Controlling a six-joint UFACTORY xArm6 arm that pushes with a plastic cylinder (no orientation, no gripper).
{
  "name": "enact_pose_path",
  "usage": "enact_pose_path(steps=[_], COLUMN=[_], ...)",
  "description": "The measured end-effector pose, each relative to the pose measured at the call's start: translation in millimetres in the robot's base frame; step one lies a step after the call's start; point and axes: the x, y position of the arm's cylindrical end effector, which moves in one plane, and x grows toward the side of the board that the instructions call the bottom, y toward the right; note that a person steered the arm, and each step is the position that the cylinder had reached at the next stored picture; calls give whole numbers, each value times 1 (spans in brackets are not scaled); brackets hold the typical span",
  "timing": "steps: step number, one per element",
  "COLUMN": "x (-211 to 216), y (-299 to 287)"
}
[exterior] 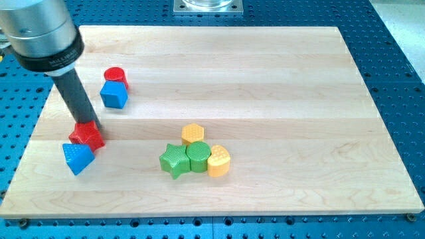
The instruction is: Move the triangle along with the red star to the bottom left of the board
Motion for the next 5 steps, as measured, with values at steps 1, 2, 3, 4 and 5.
enact_pose_path(steps=[1, 2, 3, 4, 5], x=[24, 33, 15, 18, 30], y=[0, 1, -6, 77, 121])
